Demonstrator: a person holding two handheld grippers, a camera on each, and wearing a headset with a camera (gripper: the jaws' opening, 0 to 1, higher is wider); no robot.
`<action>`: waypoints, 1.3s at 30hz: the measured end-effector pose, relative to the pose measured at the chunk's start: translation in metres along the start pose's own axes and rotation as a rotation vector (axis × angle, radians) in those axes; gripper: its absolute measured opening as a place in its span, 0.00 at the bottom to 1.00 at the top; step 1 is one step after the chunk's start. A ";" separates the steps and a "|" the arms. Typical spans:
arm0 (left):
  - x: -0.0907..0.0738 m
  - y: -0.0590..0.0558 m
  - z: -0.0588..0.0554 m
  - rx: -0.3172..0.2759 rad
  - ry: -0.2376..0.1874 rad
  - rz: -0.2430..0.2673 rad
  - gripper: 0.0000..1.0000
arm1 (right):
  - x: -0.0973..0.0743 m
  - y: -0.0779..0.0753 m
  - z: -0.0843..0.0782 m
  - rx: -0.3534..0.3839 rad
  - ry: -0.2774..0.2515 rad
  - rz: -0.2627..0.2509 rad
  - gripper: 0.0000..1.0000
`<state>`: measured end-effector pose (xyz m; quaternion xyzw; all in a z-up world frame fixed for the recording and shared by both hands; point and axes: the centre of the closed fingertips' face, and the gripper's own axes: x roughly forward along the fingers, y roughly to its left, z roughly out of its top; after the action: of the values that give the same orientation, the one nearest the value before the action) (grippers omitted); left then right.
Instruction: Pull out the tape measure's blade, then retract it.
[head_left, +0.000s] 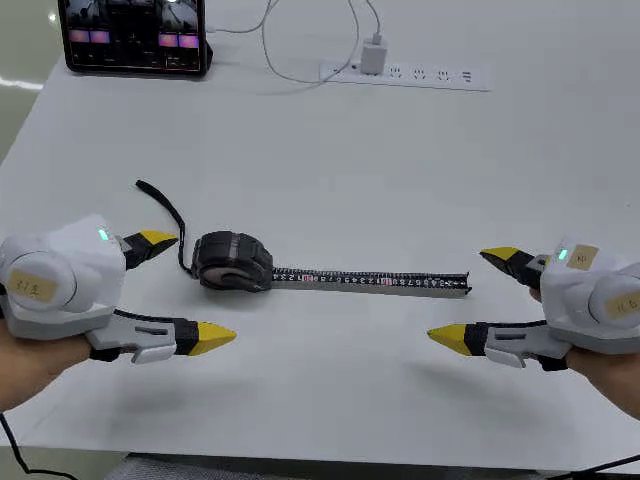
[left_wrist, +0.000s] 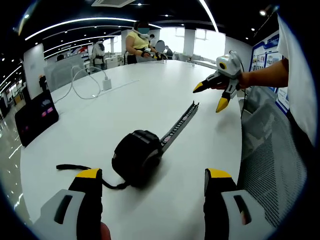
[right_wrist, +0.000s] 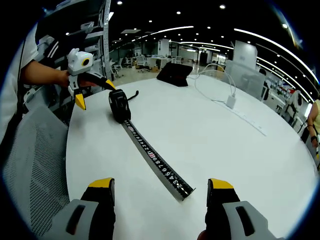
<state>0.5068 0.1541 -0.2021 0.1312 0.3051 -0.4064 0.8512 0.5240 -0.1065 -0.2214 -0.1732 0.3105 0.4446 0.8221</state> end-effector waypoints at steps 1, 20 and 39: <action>0.000 0.000 0.000 0.000 -0.002 0.003 0.83 | 0.000 0.001 0.000 -0.001 -0.002 -0.001 0.74; -0.015 -0.005 -0.004 -0.101 -0.086 0.079 0.91 | -0.013 0.014 0.004 0.043 -0.070 -0.029 0.81; -0.029 -0.018 -0.014 -0.170 -0.121 0.116 0.93 | -0.023 0.027 -0.005 0.090 -0.133 -0.073 0.85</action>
<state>0.4728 0.1672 -0.1948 0.0513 0.2783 -0.3364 0.8982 0.4902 -0.1088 -0.2103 -0.1171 0.2685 0.4105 0.8635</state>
